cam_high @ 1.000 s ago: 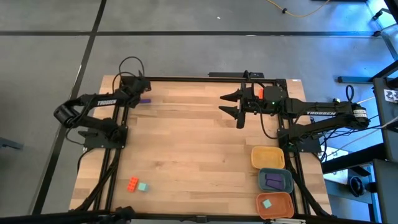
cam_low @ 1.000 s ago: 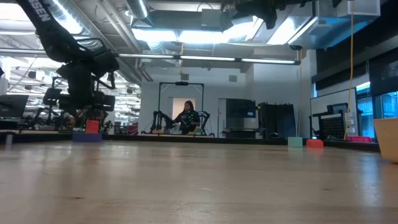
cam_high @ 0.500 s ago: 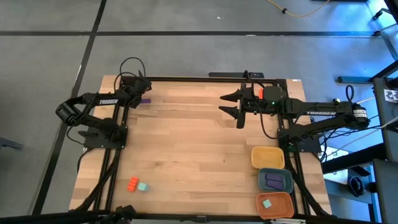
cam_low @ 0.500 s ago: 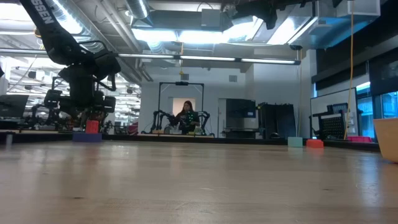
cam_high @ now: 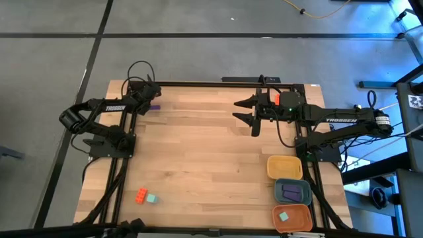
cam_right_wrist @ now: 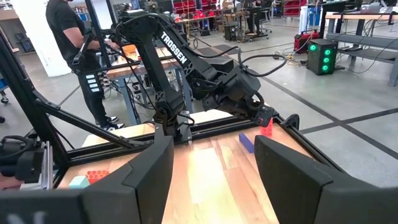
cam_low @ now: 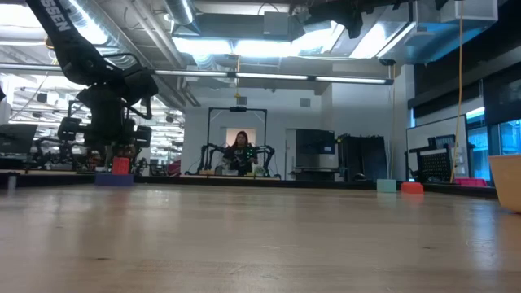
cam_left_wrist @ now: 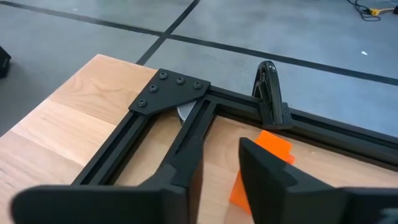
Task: Sort & place blocks by color
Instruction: Put the top left orange game piece into the yellow bin
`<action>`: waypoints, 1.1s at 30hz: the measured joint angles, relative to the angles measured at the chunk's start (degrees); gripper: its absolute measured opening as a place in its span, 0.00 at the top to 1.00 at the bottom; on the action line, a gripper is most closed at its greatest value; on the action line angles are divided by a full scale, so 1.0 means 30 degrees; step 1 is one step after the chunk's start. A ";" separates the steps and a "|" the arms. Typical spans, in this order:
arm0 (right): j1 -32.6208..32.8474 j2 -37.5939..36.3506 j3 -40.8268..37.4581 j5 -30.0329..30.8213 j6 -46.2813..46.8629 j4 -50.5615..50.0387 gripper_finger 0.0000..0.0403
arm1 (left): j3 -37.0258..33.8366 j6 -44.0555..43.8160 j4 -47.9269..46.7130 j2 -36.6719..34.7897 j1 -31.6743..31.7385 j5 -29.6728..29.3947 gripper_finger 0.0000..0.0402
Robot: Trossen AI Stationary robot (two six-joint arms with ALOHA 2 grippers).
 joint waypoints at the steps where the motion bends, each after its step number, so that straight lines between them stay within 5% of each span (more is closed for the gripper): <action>1: 0.0000 0.0000 0.0000 0.0000 0.0000 0.0001 0.44 | 0.0000 0.0000 0.0007 0.0000 -0.0075 -0.0005 0.80; 9: -0.0002 0.0000 0.0000 0.0000 -0.0002 0.0007 0.44 | 0.0000 0.0160 0.0007 -0.0005 -0.0634 -0.0042 0.99; 18: -0.0005 0.0000 0.0000 0.0000 -0.0007 -0.0049 0.44 | 0.0000 0.1848 -0.0025 -0.0624 -0.1005 -0.0078 0.99; 27: -0.0001 -0.0007 0.0000 0.0007 -0.0085 -0.0146 0.44 | 0.0019 0.3303 -0.1378 -0.5254 -0.4307 -0.0196 1.00; 33: -0.0007 -0.0007 0.0000 0.0015 -0.0101 -0.0139 0.44 | 0.3590 0.5687 -0.2554 -0.5098 -0.5185 -0.0369 1.00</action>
